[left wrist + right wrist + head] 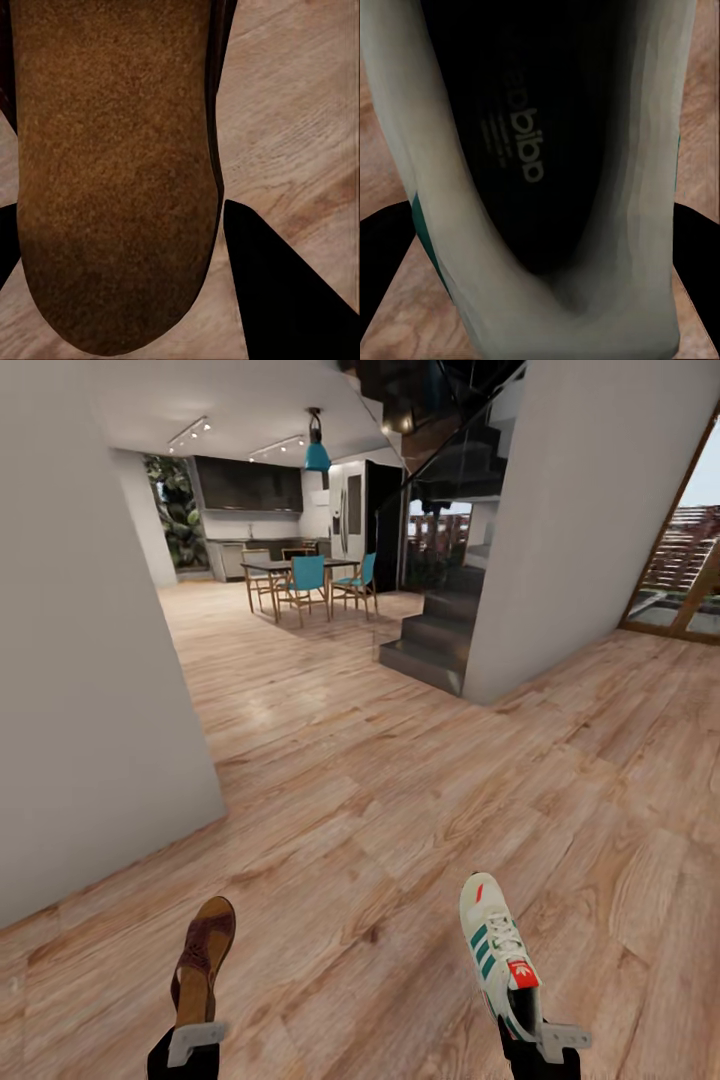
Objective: Pick up the two gym shoes and the two sandals from the corridor floor and place them onto the hallstand (shoe rack) in the corridor, making sure they are on the rack and not on the floor. Arrange them so the two gym shoes are next to each other and the two sandals are next to each other.
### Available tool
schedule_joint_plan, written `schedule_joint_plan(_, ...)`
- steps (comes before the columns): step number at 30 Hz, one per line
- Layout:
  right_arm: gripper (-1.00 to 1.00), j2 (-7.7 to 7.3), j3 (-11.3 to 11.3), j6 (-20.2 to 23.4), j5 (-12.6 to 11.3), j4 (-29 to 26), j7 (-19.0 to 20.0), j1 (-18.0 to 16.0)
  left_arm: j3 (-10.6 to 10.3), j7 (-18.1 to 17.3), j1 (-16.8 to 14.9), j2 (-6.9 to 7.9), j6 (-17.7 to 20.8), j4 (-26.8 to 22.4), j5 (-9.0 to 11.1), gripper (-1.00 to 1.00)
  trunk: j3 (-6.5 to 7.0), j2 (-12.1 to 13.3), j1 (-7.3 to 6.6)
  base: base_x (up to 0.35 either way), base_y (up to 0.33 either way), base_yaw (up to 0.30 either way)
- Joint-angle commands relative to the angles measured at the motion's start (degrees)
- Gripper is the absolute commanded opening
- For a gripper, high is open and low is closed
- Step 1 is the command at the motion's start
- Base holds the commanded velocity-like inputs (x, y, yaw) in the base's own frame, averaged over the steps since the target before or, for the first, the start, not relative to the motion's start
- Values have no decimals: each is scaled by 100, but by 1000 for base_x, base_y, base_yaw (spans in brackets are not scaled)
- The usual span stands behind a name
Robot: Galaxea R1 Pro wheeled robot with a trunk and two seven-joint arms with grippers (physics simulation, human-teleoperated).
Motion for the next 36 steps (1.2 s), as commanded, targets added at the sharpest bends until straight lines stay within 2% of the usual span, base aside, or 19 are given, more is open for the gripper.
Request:
schedule_joint_plan(1,-100,5,-49,-20,43,7,43,-5,-35,25,-1,6,-16,0,39,-100,-1,-2,-1,0,0,-270)
schedule_joint_plan(4,-100,5,-49,-20,43,12,40,-5,-35,19,3,5,-16,0,38,-100,10,-2,-1,0,0,-273)
schedule_joint_plan(20,-100,6,-49,-20,43,14,44,-5,-35,-7,16,12,-16,-9,55,-100,-217,-643,350,0,0,-276)
schedule_joint_plan(36,-100,-3,-49,-20,43,14,42,-6,-35,-6,16,5,-16,-8,55,-100,-149,-643,350,0,0,-276)
